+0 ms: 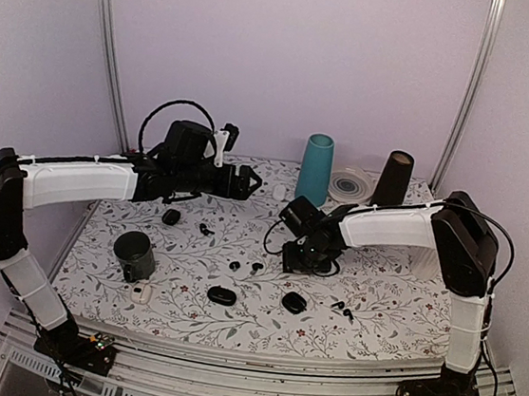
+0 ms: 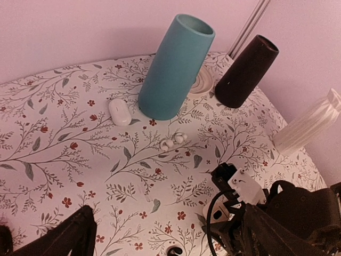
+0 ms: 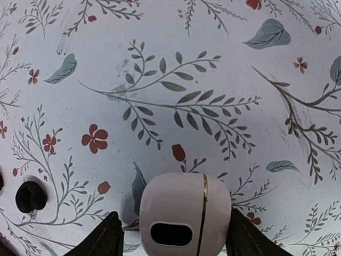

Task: Insert the wireless bluetooth earbuds into the charging case
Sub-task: Pick up the charging case from the center of the board, then pass from the right arm to the left

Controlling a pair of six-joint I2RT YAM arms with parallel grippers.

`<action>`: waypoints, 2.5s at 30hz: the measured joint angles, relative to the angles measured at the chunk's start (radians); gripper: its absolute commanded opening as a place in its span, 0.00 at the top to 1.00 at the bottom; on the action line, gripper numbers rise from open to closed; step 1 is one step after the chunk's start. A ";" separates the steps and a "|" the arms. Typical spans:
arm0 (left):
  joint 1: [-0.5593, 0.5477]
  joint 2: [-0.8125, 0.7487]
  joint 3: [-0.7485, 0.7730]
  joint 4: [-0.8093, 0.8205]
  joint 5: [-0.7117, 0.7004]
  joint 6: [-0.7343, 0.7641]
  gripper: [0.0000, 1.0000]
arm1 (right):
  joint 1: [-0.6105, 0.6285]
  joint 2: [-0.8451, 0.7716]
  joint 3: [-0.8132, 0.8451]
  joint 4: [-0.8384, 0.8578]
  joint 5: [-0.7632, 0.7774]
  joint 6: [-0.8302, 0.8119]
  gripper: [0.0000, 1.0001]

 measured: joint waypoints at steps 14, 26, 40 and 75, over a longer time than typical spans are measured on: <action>0.022 0.037 0.000 0.007 0.098 -0.143 0.09 | 0.015 0.018 0.014 -0.006 0.089 -0.056 0.75; 0.040 0.155 -0.038 0.139 0.295 -0.436 0.25 | 0.015 -0.285 -0.264 0.284 0.085 -0.260 0.77; 0.022 0.196 -0.044 0.248 0.505 -0.496 0.39 | 0.015 -0.435 -0.404 0.682 -0.084 -0.487 0.77; 0.033 0.221 0.038 0.274 0.783 -0.404 0.67 | 0.024 -0.430 -0.268 0.576 -0.161 -0.635 0.77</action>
